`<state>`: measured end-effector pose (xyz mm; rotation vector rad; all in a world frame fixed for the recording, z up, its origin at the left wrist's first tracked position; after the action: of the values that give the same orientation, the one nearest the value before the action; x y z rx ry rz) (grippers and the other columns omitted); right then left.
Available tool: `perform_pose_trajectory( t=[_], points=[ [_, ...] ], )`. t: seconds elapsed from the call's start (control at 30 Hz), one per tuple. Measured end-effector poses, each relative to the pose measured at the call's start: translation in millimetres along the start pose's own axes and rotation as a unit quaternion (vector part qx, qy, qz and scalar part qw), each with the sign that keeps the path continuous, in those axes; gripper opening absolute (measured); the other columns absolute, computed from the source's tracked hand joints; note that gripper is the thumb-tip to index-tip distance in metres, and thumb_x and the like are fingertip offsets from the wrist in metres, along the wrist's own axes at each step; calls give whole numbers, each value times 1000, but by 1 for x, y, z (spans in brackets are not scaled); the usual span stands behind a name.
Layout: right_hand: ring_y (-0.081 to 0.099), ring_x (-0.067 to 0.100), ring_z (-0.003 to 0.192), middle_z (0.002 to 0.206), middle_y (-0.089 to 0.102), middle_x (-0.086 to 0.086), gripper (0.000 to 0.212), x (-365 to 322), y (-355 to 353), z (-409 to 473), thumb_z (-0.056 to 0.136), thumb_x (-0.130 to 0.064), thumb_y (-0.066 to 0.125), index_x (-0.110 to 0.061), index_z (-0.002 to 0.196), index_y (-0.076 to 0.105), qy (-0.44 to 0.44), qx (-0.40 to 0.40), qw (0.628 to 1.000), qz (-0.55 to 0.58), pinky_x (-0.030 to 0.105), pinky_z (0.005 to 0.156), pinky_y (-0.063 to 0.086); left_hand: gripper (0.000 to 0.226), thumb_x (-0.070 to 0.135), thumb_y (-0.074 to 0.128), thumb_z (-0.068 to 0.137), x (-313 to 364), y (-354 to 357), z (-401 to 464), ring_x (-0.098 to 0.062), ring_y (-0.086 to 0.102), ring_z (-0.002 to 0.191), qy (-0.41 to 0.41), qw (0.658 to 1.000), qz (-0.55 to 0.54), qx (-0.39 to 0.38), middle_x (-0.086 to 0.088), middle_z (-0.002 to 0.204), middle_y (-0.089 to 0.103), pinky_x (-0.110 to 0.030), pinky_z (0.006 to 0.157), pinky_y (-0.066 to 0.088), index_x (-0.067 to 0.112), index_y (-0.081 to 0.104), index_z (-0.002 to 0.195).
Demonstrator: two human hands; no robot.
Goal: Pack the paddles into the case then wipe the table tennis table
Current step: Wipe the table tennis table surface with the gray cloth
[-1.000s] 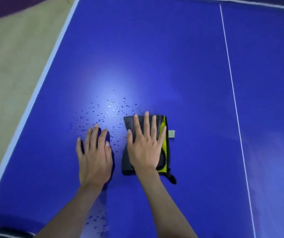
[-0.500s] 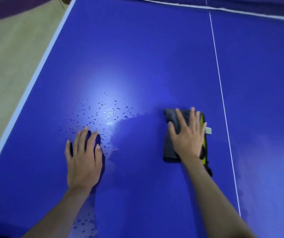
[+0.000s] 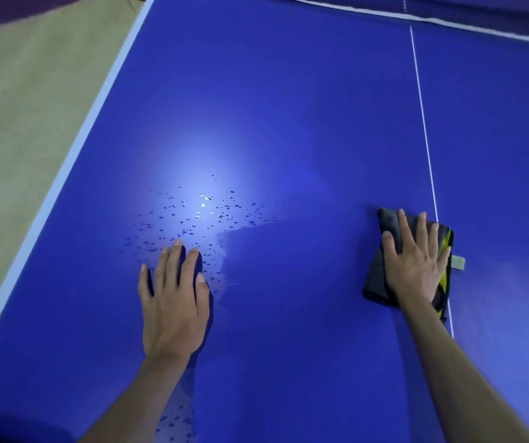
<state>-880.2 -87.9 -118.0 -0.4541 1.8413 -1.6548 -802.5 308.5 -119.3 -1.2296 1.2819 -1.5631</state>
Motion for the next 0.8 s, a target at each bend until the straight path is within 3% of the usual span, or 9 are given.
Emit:
perform_pose_trajectory(
  t=[0.23,0.4,0.53,0.63,0.8],
  points=[
    [-1,21,160,174,5,-6,61,-79,26,-29,105,-58,28,-45,163,15,-42,-11,999,-14,56,128,-3,55,41,18,108,-2,3,-2,-24,20,158,6,1000,3,-1,-5,169,26,-63,125,10,21,44,153],
    [-1,20,160,174,4,-6,66,-168,46,-59,99,-62,14,-45,163,13,-102,-16,994,-23,56,128,-2,52,37,25,109,-2,3,-3,-26,22,158,17,1000,-12,22,-8,168,29,-67,122,17,20,47,152],
    [1,21,161,174,6,-6,67,-242,61,-83,99,-62,15,-43,163,17,-128,-15,991,-16,59,127,1,42,25,31,108,-11,-6,-6,-21,23,157,10,991,-123,53,-3,167,31,-66,120,23,23,52,145],
    [0,22,161,174,5,-5,64,-298,73,-104,102,-60,23,-42,163,16,-154,-30,987,-24,60,126,0,37,13,46,104,-46,-26,-2,-23,28,155,2,981,-175,84,-3,163,36,-64,121,23,22,54,139],
    [-1,25,160,174,6,-3,63,-397,90,-157,105,-60,27,-41,164,17,-215,-44,975,-15,61,126,0,36,10,51,103,-164,-67,29,-26,31,152,-68,985,-122,99,-6,159,39,-56,122,21,17,52,138]
  ],
)
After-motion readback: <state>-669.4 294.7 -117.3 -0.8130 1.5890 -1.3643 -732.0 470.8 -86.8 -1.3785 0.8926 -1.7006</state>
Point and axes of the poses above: each hand's wrist, its own z-axis towards the middle knuckle, its own y-axis out of the palm, x = y × z, the point moved 1 cm from there along z, towards the middle knuckle
